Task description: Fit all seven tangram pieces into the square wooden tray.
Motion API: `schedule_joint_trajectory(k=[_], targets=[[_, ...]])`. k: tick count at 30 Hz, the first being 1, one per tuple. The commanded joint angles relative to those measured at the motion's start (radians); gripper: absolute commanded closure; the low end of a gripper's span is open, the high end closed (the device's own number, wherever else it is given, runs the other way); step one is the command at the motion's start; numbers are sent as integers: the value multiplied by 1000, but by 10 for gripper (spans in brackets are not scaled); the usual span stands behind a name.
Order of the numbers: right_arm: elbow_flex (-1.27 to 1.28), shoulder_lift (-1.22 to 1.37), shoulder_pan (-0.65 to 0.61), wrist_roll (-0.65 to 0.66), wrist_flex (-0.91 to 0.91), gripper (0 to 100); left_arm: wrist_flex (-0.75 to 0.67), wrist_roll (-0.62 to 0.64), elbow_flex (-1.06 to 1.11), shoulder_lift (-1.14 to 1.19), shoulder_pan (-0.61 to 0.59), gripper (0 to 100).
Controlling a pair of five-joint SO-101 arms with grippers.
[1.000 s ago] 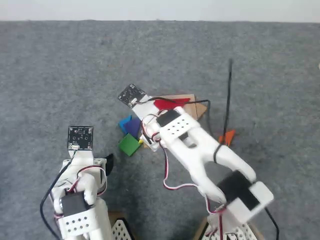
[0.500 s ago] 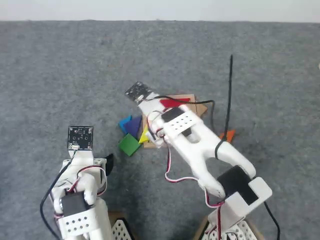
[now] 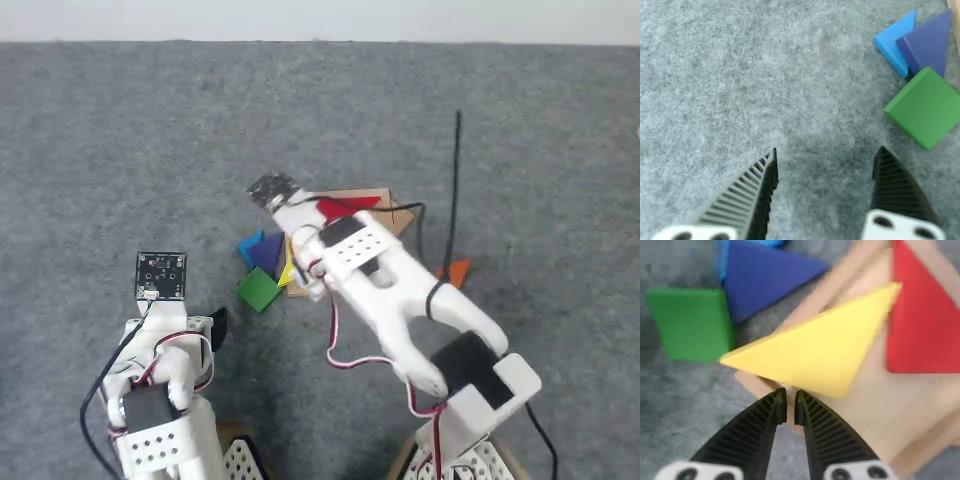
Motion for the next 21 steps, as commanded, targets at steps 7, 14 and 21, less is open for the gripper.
schedule_joint_trajectory(k=[7,14,21], targets=[[-189,140,82,11,-2,961,3,5,-12,-21,0,702],[-261,162,134,11,45,961,3,5,-12,-21,0,702],[-292,127,136,8,76,965,3,5,-12,-21,0,702]])
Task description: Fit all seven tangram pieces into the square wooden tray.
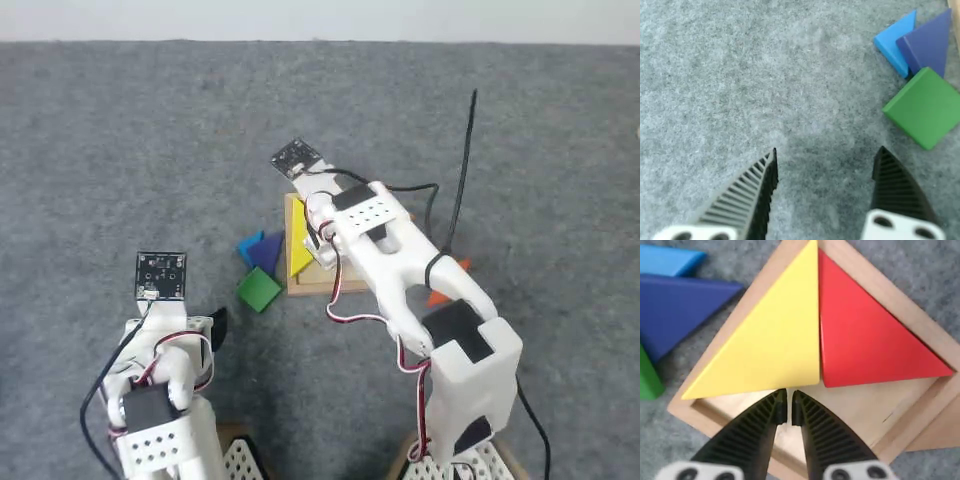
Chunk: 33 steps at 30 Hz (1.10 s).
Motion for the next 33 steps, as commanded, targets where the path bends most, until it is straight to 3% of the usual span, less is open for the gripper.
schedule_joint_trajectory(k=[1,8,15,23,33], targets=[[-46,-73,-1,3,13,965,3,5,-12,-21,0,702],[83,-283,-85,-49,-136,962,3,5,-12,-21,0,702],[75,-203,-122,-80,-262,961,3,5,-12,-21,0,702],[-41,-19,-122,-75,-193,961,3,5,-12,-21,0,702],[-37,-8,-125,-74,-105,965,3,5,-12,-21,0,702]])
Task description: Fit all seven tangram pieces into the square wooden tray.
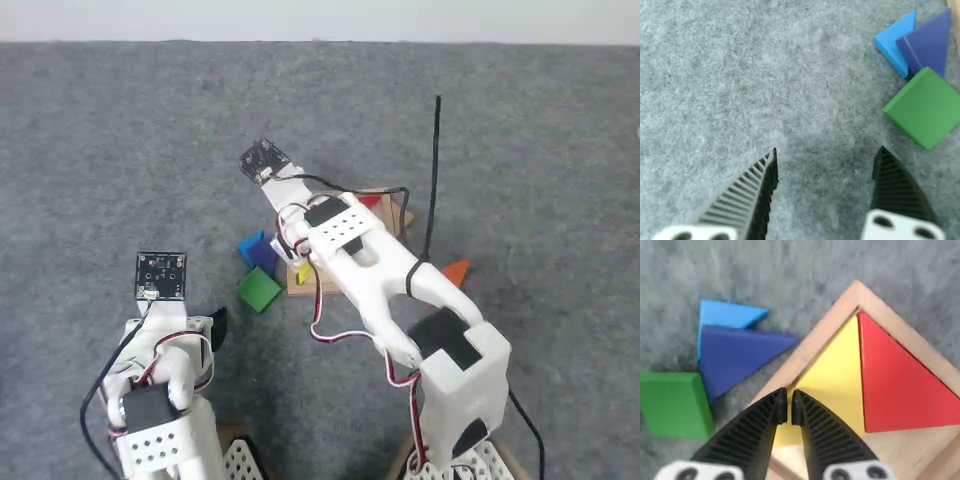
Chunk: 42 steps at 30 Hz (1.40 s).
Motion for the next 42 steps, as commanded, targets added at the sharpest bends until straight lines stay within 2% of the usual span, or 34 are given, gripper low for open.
schedule_joint_trajectory(k=[1,5,10,16,22,27,33,38,42], targets=[[-40,-12,-16,-5,24,965,3,5,-12,-21,0,702],[-41,-18,-36,-8,21,965,3,5,-12,-21,0,702],[-32,-145,-59,-9,30,965,3,5,-12,-21,0,702],[135,-323,-18,-9,-22,964,3,5,-12,-21,0,702],[259,-315,56,-8,-74,961,3,5,-12,-21,0,702],[304,-332,51,-9,-73,965,3,5,-12,-21,0,702],[456,-530,59,-37,-81,965,3,5,-12,-21,0,702],[562,-710,188,-34,-61,961,3,5,-12,-21,0,702],[552,-777,351,-35,93,961,3,5,-12,-21,0,702]])
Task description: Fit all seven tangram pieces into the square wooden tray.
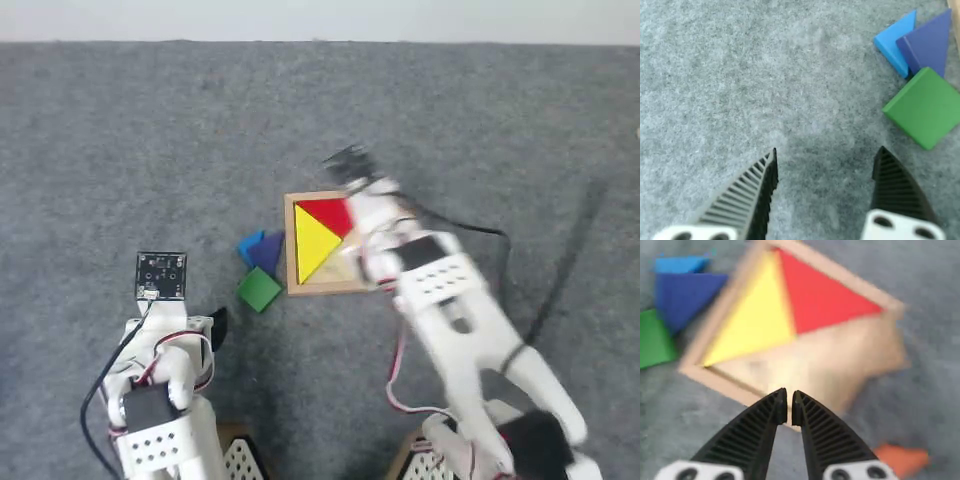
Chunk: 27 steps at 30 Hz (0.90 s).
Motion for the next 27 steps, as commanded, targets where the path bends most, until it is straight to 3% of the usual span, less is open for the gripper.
schedule_joint_trajectory(k=[1,6,10,15,22,27], targets=[[-21,-87,139,-18,122,961,3,5,-12,-21,0,702],[8,-97,228,-25,185,965,3,5,-12,-21,0,702],[44,-111,321,-103,174,995,3,5,-12,-21,0,702],[87,-91,344,-17,174,991,3,5,-12,-21,0,702],[52,91,348,-14,151,991,3,5,-12,-21,0,702],[-6,232,441,-11,154,991,3,5,-12,-21,0,702]])
